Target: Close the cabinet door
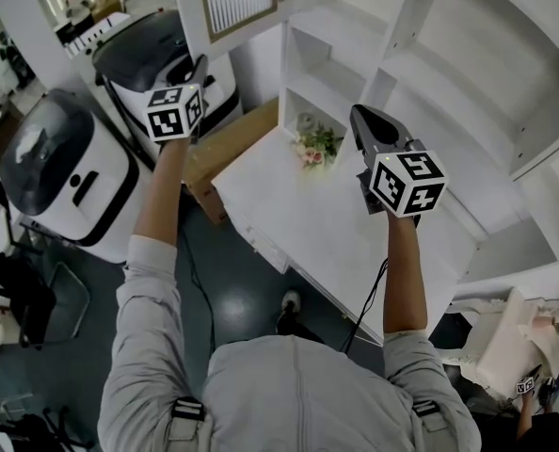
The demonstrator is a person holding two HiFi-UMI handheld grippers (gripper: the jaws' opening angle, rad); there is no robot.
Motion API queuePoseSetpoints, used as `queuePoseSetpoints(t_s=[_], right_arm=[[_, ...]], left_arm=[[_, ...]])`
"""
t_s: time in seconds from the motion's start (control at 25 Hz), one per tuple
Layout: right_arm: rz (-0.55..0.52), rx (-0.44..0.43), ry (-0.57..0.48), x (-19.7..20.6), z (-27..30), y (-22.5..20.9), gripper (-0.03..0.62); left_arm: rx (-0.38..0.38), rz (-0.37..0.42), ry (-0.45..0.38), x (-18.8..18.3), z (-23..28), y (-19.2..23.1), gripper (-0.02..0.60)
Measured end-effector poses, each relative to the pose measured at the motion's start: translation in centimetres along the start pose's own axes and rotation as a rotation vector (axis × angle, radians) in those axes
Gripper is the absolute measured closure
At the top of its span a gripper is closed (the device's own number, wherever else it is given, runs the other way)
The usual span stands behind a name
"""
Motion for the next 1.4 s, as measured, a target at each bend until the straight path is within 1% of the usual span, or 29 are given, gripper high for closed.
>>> queuePoseSetpoints(t_s=[0.08,0.16,0.28,0.4,0.48,0.6,0.68,0.76,0.88,1.0,1.08,1.16,1.32,1.4], right_arm=[[0.003,0.003,-0.001,0.1,0.0,0.1,0.592],[0.006,0.010,0.002,0.2,-0.1,0.1,0.592],[0.008,0.022,0.009,0.5,-0.2,0.1,0.592],[0.005,0.038,0.009,0.5,-0.3,-0.2,0.592],[0.006,0.048,0.008,0.5,-0.4,-0.5,0.592],[0.014,0.062,0.004,0.5,-0.3,-1.3,0.592],[0.021,0.072,0.003,0.5,-0.1,-1.9,0.592],[0.024,0.083,0.002,0.5,-0.1,-2.4,0.592],[0.024,0.098,-0.002,0.4,-0.5,-3.1,0.592],[0.021,0.121,0.006,0.6,-1.2,-3.8,0.592],[0.020,0.137,0.010,0.8,-1.7,-4.3,0.592],[0.016,0.150,0.011,0.8,-2.4,-4.9,0.592],[0.005,0.170,0.019,1.1,-3.7,-6.5,0.592],[0.006,0.180,0.023,1.3,-4.2,-7.6,0.592]], left_arm=[[0.011,0.022,-0.026,0.0,-0.5,-1.1,0.474],[0.029,0.023,-0.051,0.0,-0.9,-2.2,0.477],[0.050,0.000,-0.085,-0.1,-1.5,-3.9,0.485],[0.063,-0.005,-0.097,-0.2,-1.6,-5.8,0.489],[0.062,-0.014,-0.100,-0.2,-1.6,-6.7,0.482],[0.047,-0.035,-0.116,-0.4,-1.7,-8.0,0.489],[0.056,-0.045,-0.125,-0.5,-1.7,-9.1,0.489],[0.095,-0.054,-0.135,-0.5,-1.6,-10.4,0.489],[0.175,-0.040,-0.145,-1.0,-1.0,-12.8,0.458],[0.259,-0.016,-0.121,-1.6,0.3,-15.7,0.420],[0.288,0.004,-0.106,-2.0,1.3,-17.7,0.391],[0.300,0.011,-0.105,-2.2,2.4,-19.6,0.369],[0.346,-0.001,-0.119,-2.5,4.3,-22.7,0.353],[0.386,0.009,-0.118,-2.8,5.3,-23.8,0.364]])
Point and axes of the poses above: the fingertips, and each gripper's own axes: z forward along the fingers, y to its left, x out of its underside, the point moved 8 cm from there along -z, backward along the fingers
